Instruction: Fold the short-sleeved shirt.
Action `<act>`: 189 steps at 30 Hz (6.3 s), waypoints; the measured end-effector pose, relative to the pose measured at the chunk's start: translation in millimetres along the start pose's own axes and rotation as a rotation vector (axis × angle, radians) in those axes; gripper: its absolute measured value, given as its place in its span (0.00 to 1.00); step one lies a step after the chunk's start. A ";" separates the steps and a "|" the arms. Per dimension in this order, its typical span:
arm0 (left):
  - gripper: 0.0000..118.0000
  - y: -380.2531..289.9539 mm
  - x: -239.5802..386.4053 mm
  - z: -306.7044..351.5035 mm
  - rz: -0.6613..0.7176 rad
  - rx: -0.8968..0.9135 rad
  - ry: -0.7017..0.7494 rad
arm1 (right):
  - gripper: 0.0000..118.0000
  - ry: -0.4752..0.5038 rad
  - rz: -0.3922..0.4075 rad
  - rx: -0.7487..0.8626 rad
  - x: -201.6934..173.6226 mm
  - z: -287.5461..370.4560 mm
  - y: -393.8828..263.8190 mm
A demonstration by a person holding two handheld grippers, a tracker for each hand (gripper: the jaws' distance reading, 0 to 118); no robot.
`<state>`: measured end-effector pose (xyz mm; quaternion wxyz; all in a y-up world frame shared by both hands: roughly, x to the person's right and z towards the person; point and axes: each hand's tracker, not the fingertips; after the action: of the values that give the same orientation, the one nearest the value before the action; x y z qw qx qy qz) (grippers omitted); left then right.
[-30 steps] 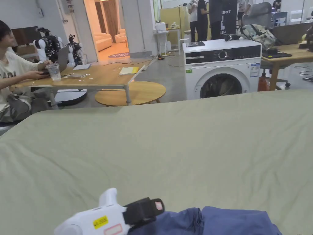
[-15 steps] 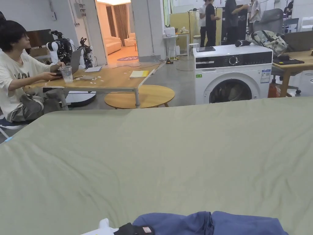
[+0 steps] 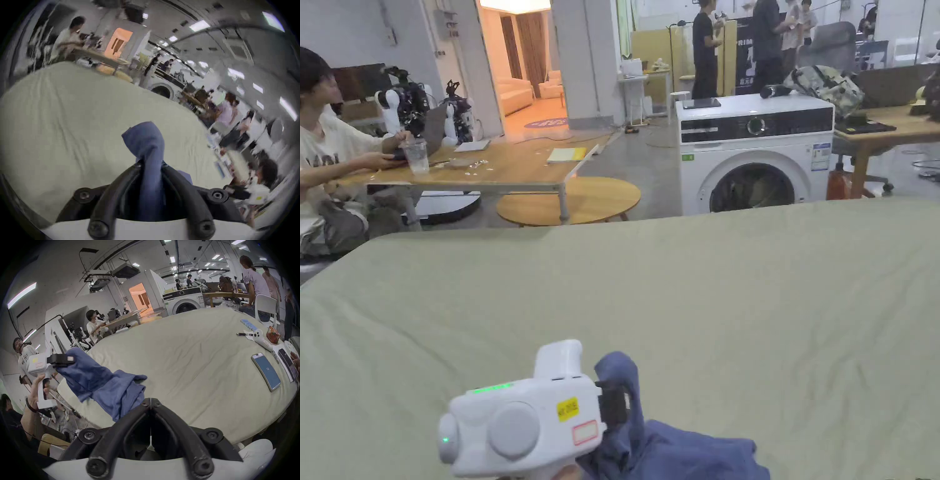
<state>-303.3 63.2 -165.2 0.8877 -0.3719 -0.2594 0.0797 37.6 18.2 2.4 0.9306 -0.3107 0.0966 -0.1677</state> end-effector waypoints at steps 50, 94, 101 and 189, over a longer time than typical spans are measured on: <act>0.58 -50.3 -94.8 -79.9 0.414 -0.185 -0.381 | 0.00 -0.040 -0.022 -0.266 -25.9 -166.1 -4.7; 0.82 15.2 -231.2 165.9 0.035 0.410 0.485 | 0.00 0.297 0.346 -0.015 -280.2 -273.2 86.2; 0.59 19.9 -68.6 131.3 -0.257 0.550 0.310 | 0.00 0.057 0.390 0.210 -149.9 -142.4 111.8; 0.90 -30.0 55.8 159.2 -0.214 0.668 0.337 | 0.95 -0.202 -0.121 0.380 -112.8 7.7 84.1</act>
<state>-340.0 159.1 -28.0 0.9934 -0.0409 -0.1071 0.0044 -43.4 127.6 -34.4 0.9656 -0.1499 -0.0494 -0.2064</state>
